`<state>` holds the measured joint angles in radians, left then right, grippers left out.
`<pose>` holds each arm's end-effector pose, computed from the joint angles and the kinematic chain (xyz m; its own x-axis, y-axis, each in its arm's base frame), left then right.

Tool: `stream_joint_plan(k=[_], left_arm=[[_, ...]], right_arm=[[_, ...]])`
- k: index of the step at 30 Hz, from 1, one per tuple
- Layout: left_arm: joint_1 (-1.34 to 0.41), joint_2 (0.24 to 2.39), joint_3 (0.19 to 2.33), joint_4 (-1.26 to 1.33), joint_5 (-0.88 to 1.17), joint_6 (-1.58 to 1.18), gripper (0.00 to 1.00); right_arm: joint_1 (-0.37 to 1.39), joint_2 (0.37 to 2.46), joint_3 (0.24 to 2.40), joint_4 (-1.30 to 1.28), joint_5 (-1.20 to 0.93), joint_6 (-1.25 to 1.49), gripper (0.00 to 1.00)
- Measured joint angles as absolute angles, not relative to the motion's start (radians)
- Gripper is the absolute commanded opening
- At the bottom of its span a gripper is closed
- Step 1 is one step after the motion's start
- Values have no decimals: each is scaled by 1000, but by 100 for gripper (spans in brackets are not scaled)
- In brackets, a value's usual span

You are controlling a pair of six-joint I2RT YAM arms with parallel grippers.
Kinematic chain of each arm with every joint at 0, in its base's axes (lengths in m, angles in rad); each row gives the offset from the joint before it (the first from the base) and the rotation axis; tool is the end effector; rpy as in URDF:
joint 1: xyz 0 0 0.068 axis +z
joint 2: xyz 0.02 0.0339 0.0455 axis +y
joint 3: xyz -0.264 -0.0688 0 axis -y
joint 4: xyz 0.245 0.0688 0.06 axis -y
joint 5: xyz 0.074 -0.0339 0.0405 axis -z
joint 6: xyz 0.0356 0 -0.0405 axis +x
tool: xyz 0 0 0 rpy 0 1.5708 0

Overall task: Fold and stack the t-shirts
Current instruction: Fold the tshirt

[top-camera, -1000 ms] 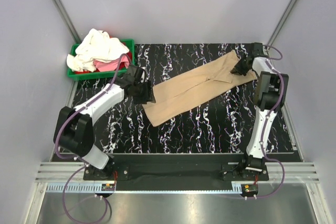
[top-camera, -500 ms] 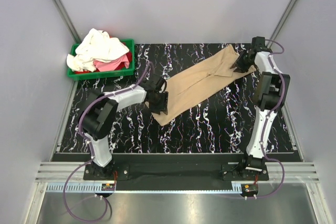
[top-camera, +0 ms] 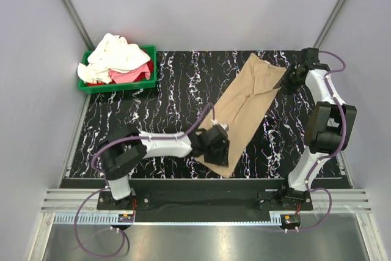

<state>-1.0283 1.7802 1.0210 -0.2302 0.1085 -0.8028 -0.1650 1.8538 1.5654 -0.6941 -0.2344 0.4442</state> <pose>0.1794 -0.3051 0.1552 -0.9342 0.1647 -0.3164 0.3024 0.8360 -0.4579 0.4018 -0.0585 0.2645 -0.7269 0.5448 -0.4181 0.3821 0.8267 0.4129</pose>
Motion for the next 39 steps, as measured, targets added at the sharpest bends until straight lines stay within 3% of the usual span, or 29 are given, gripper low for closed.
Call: stream_joint_plan(k=[7,11,20,27,39], left_arm=[[-1236,1758,1079,-374,105,-920,54],[-1150,1700,1172,-451,104,-868,53],[-760,1682,1218,-475,130,-687,50],[-712,1691,1135,-512,139,-636,51],[-694,1656,1100,-529,135,-601,51]], right_arm=[[-165,1898,1552,-682,-225,443,37],[-164,1956,1579,-627,-239,459,35],[-128,2149,1653,-537,-257,524,33],[-80,2288,1773,-511,-274,568,33],[35,2553,2179,-498,-355,585,34]])
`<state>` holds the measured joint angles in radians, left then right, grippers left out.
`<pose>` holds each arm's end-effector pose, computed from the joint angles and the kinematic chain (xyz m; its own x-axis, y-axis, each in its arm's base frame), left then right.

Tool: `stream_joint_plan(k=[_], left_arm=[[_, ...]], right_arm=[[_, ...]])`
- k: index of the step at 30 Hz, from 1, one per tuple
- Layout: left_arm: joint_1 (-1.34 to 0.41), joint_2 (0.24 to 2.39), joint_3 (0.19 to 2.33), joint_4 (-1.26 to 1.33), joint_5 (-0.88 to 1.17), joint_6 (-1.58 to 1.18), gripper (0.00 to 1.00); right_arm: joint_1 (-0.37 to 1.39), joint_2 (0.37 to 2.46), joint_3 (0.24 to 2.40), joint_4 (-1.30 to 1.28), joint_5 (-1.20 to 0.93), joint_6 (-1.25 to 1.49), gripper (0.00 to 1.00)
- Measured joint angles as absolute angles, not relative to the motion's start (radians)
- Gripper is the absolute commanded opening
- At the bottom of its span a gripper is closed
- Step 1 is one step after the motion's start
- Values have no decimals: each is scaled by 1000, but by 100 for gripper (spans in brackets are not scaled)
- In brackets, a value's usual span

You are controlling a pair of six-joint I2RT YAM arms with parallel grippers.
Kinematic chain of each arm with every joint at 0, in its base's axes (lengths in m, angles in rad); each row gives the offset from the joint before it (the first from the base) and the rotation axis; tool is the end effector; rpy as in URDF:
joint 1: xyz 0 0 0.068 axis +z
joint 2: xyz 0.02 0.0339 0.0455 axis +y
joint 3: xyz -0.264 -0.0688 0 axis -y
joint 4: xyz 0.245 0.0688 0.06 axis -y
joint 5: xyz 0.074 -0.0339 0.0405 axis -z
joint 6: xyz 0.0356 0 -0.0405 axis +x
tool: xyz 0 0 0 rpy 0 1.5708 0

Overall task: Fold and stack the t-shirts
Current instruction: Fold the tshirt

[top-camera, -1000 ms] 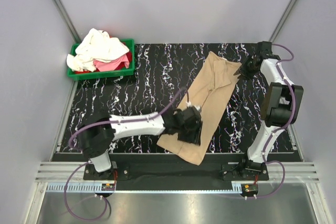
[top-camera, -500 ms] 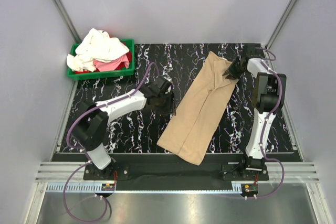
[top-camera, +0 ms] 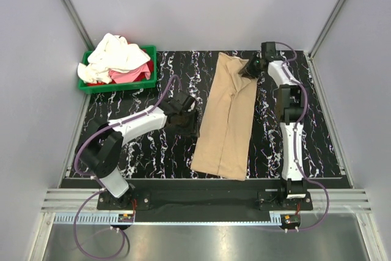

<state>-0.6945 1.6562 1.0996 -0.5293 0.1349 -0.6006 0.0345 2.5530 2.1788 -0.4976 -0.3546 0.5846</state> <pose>0.2529 -0.2169 0.2014 -0.9465 0.0595 -0.3173 0.1788 0.9150 -0.3616 0.5579 0.0316 0.1442 -0.7791 0.4910 -0.3899 0.2090 0.7897 0.5767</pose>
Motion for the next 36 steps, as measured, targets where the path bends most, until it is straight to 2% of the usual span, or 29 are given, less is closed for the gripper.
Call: stream_joint_plan(k=[6,15,22,29,36], left_arm=[[-698,1644,1099,-519,175,-599,51],[-858,1628,1146,-433,233,-603,50],[-979,1762,1208,-281,274,-641,50],[-1030,1918,1230,-229,285,-660,49],[-1036,1946,1215,-207,284,-684,49]], right_arm=[[106,2699,2472,-595,-373,556,35],[74,2587,2434,-665,-405,533,43],[-28,2502,2414,-648,-440,510,38],[-98,2617,2501,-611,-476,502,36],[-101,2764,2566,-524,-517,526,38]])
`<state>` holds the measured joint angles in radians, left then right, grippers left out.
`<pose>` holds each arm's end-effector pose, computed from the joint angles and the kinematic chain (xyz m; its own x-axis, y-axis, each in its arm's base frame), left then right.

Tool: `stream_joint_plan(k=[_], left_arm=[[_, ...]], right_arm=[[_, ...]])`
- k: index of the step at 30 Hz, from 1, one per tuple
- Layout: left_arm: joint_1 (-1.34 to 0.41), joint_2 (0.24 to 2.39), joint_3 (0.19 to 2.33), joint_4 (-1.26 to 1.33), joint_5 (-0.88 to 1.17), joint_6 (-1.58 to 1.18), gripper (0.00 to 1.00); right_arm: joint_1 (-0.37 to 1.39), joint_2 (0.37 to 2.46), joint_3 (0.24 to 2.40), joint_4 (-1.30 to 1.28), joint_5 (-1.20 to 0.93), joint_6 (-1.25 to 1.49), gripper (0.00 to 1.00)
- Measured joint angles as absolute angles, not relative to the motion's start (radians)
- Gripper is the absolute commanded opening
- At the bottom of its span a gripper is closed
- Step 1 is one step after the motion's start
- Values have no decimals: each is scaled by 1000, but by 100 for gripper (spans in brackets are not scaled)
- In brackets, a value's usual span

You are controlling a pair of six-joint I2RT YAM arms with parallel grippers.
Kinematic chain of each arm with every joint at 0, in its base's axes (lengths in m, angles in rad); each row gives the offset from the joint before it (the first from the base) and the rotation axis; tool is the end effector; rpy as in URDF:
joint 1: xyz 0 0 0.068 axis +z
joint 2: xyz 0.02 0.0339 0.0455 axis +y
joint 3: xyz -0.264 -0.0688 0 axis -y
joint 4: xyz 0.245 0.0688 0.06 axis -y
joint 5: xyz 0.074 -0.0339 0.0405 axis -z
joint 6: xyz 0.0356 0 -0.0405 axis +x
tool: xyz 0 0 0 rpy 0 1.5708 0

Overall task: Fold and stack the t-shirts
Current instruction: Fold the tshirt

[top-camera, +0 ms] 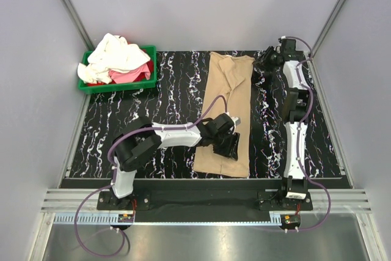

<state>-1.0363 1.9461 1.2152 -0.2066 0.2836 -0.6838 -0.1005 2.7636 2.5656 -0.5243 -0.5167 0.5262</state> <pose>0.1969 -0.3521 0.1531 -0.8935 0.3188 -0.3163 0.4464 0.7069 -0.5487 0.5949 -0.0423 0.1522 -0.7102 0.5105 -0.4848 0.0869 0.7469 0.6592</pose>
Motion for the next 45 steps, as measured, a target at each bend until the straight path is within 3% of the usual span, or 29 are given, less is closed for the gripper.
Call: stream_joint_plan(k=[13,16,18,24,38,40,42,45], left_arm=[[-1076,1911,1119,-81,274,-735,49],[-1077,1906,1108,-68,270,-738,49],[-1078,1904,1104,-61,269,-739,49],[-1078,1904,1104,-60,268,-741,49],[-1079,1913,1108,-48,271,-741,49],[-1079,1919,1114,-45,275,-741,49],[-1079,1921,1119,-46,276,-743,50],[-1080,1921,1136,-78,274,-742,52]], right_arm=[[-111,2900,2618,-282,-564,703,35],[-112,2918,2626,-243,-570,734,28],[-112,2930,2628,-216,-574,754,17],[-112,2961,2637,-146,-589,818,22],[-113,3034,2703,-17,-593,934,5],[-113,3038,2707,-8,-587,937,8],[-113,3039,2708,-4,-583,937,24],[-115,3039,2706,-3,-577,935,39]])
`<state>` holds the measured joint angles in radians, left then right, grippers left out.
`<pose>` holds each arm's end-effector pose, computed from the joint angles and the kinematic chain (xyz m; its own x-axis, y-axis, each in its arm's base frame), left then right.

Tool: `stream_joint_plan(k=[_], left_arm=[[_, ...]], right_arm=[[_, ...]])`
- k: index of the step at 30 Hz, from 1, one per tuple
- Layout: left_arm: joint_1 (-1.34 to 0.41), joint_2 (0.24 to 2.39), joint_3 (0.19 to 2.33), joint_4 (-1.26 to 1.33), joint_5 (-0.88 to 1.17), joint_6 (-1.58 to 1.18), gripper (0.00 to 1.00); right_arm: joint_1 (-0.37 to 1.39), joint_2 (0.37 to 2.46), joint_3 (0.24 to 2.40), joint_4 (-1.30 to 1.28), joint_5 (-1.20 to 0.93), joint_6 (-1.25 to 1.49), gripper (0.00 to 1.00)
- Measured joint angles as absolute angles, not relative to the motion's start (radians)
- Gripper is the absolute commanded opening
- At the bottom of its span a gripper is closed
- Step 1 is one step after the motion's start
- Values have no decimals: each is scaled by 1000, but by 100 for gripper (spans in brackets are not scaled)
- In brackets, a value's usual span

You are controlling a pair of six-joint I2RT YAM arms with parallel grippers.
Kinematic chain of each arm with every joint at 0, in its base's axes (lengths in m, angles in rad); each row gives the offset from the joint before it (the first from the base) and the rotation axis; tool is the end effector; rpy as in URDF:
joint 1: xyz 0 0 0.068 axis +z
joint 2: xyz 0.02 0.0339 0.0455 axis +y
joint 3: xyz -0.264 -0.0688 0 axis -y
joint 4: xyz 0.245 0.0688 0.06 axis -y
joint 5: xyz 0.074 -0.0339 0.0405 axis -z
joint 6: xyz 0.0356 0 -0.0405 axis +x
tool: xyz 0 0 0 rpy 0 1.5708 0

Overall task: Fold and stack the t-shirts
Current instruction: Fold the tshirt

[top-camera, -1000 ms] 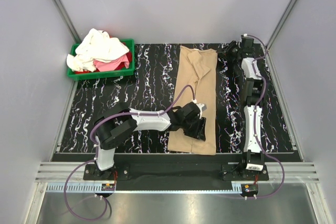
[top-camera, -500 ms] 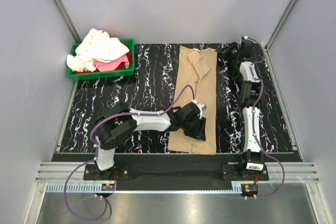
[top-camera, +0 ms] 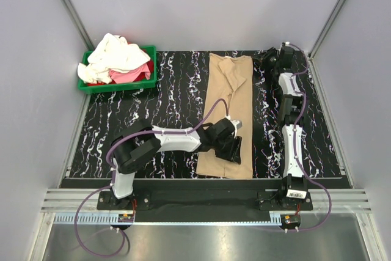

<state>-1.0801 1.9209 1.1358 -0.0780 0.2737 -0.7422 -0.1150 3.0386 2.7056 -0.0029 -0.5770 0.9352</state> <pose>0.1784 -0.3544 0.1485 -0.8938 0.2920 -0.3403 0.4448 0.6731 -0.5908 0.6298 -0.0532 0.0830 -0.5287 0.7400 -0.4158 0.0169 0.4989 0.8665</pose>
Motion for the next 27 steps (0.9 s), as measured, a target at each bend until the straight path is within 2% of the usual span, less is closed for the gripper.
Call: stream_joint_plan(k=[3,8,12,16,21,27], left_arm=[[-1078,1922,1178,-162,274,-737,53],[-1056,1916,1254,-297,287,-711,55],[-1013,1854,1309,-369,301,-678,55],[-910,1693,1280,-408,316,-643,58],[-740,1466,1116,-435,288,-611,59],[-716,1388,896,-461,278,-611,62]], right_arm=[[-120,2991,2622,36,-585,939,48],[-144,2786,2323,12,-584,923,57],[-184,2574,2077,-86,-551,868,57],[-218,2270,1816,-239,-487,795,55],[-165,1808,1462,-447,-352,679,51],[-3,1335,988,-642,-294,652,49]])
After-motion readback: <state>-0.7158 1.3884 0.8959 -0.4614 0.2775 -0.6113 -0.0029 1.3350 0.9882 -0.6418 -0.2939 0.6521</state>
